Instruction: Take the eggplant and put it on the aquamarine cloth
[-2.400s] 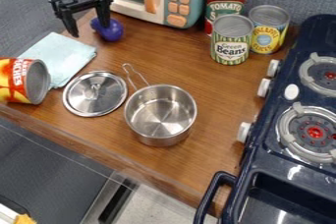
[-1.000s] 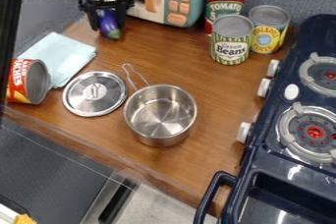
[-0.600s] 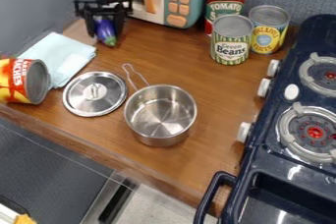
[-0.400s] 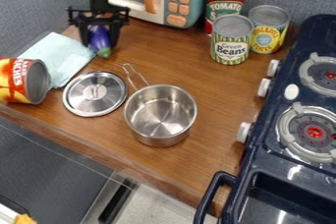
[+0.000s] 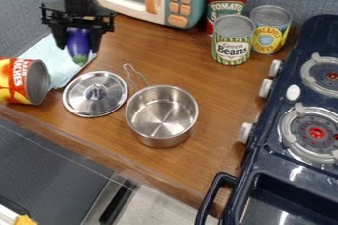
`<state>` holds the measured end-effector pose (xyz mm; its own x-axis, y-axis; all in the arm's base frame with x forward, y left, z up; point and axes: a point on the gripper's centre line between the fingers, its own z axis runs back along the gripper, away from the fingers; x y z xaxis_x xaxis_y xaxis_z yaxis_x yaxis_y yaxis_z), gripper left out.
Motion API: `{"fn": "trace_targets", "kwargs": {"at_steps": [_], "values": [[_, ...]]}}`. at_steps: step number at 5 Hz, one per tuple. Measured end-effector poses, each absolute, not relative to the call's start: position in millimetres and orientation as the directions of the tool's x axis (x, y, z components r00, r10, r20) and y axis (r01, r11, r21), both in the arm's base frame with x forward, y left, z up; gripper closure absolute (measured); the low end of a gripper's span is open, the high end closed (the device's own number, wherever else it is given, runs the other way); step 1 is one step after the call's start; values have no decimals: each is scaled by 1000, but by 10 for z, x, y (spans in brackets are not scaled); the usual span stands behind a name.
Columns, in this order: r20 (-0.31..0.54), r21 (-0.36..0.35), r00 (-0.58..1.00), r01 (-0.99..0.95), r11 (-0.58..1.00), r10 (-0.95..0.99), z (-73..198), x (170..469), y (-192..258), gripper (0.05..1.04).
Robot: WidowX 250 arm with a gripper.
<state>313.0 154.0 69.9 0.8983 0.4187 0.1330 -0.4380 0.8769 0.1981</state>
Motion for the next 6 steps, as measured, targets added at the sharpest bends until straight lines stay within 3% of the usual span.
{"fn": "trace_targets", "kwargs": {"at_steps": [1, 3, 4, 6], "values": [[138, 210, 941, -334, 919, 310, 775, 2949, 1324, 337], [60, 261, 993, -115, 958, 103, 710, 2787, 1081, 337], [-20, 204, 996, -86, 975, 92, 613, 2888, 1198, 337], [-72, 123, 975, -202, 972, 212, 588, 3106, 1624, 337]]}}
